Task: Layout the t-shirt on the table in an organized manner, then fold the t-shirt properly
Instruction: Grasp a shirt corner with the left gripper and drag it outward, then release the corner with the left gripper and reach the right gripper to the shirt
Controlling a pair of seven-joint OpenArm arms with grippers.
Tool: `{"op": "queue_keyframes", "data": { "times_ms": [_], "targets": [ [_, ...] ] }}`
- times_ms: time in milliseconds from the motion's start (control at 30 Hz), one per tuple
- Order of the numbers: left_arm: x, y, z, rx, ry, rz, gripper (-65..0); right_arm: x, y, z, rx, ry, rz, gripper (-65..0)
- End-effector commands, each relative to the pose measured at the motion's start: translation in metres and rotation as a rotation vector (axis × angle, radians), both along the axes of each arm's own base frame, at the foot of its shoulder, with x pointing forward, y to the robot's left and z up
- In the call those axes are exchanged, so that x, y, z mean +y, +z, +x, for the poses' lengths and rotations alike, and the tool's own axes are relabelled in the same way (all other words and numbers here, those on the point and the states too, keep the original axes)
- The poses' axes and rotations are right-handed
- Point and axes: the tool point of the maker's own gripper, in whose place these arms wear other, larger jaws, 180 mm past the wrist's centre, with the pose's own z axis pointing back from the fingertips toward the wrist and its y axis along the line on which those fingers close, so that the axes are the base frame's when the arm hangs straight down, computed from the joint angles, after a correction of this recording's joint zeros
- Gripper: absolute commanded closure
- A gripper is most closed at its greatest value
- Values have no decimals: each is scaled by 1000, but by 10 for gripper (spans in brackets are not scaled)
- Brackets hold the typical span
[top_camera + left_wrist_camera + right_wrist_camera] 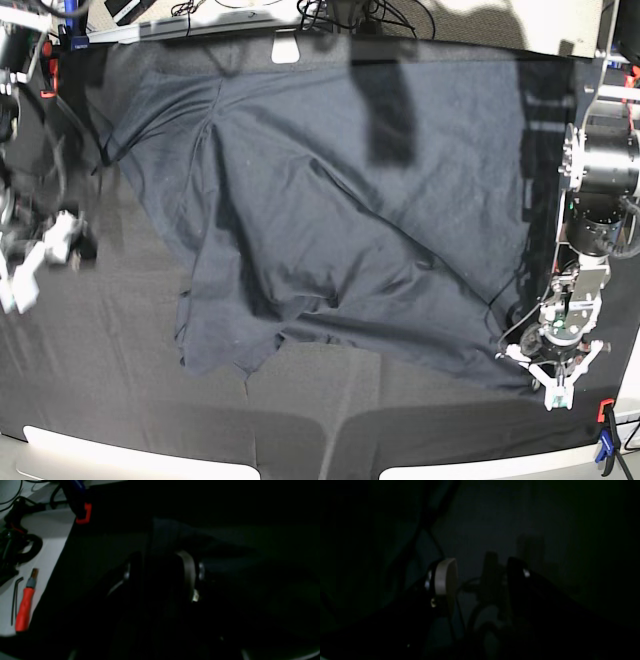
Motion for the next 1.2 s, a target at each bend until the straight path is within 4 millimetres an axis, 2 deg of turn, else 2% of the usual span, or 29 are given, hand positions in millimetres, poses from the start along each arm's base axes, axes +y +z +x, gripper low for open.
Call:
{"op": "queue_keyframes", "data": {
  "times_ms": [0, 167, 367, 533, 633, 800, 900, 1033, 1167],
  "targets": [
    [8, 43, 19, -106, 9, 20, -209, 0, 23, 13, -76, 4, -2, -316],
    [14, 76, 26, -181, 7, 41, -231, 20, 27, 33, -119, 14, 6, -316],
    [23, 94, 28, -172, 28, 54, -255, 53, 14, 57, -106, 49, -10, -316],
    [49, 125, 24, -261, 193, 107, -255, 79, 3, 88, -65, 59, 73, -316],
    [59, 118, 19, -211, 256, 104, -255, 87, 9, 106, -76, 52, 119, -316],
    [60, 107, 16, -173, 261, 99, -255, 94, 35, 129, -123, 56, 150, -316],
    [60, 107, 16, -173, 261, 100, -265, 99, 38, 131, -115, 66, 152, -316],
    [60, 106, 16, -171, 256, 102, -350, 98, 36, 129, -105, 67, 149, -316],
    [65, 101, 13, -138, 268, 99, -357, 99, 35, 129, -105, 67, 150, -316]
  ]
}}
